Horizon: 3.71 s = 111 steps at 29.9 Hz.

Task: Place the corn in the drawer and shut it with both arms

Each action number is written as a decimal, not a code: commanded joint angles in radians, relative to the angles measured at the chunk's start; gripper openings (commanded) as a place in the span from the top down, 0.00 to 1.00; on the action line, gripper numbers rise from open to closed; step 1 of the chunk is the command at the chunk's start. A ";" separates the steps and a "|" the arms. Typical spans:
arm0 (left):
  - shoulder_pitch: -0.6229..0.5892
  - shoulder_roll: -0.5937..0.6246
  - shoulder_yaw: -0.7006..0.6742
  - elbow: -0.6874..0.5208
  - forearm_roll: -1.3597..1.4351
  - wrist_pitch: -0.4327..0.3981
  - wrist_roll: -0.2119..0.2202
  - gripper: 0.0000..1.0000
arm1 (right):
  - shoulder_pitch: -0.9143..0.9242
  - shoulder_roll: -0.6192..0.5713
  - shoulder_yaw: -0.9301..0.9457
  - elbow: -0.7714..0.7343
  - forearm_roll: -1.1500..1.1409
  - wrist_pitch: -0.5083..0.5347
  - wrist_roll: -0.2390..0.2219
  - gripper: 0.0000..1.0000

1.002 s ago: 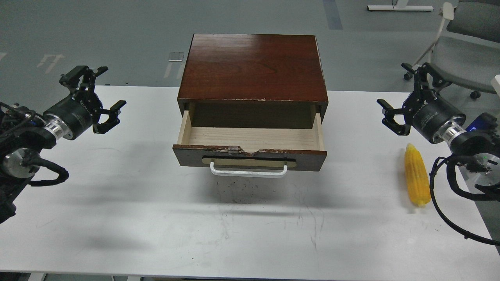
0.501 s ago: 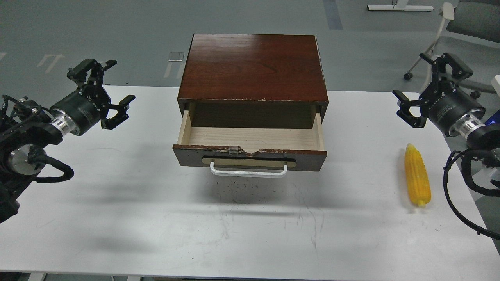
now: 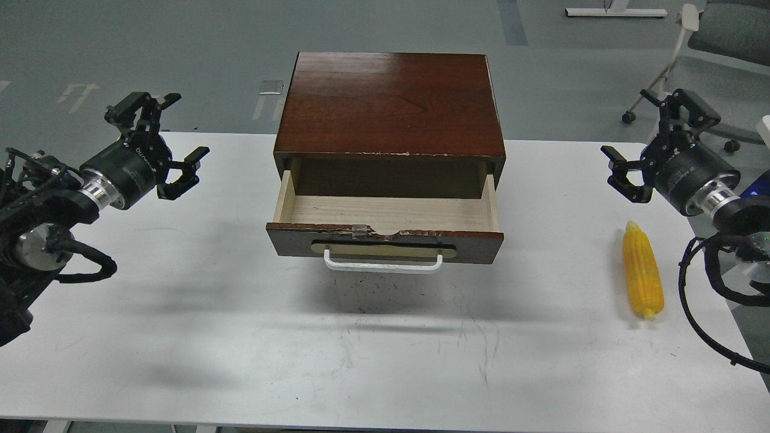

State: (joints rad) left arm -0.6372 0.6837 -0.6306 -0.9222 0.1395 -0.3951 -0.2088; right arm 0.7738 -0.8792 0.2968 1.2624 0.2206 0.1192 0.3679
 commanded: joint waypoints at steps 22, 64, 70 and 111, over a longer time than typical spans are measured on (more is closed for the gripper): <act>0.017 0.008 0.003 -0.092 0.002 0.058 0.003 0.02 | 0.032 0.060 -0.475 -0.265 -1.219 -0.363 -0.193 0.06; 0.031 0.030 0.005 -0.090 0.003 0.058 0.000 0.02 | 0.847 0.167 -0.634 -0.067 -1.549 -0.486 0.062 1.00; 0.034 0.034 0.003 -0.090 0.003 0.058 0.000 0.02 | 0.917 0.325 -0.668 -0.064 -1.681 -0.478 0.121 1.00; 0.053 0.089 0.002 -0.079 0.002 0.055 0.000 0.02 | 0.762 0.603 -0.794 -0.195 -1.790 -0.544 0.121 0.02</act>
State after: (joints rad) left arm -0.5832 0.7728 -0.6291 -1.0010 0.1411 -0.3420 -0.2088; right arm 1.5359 -0.2703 -0.4977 1.0665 -1.5707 -0.4244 0.4886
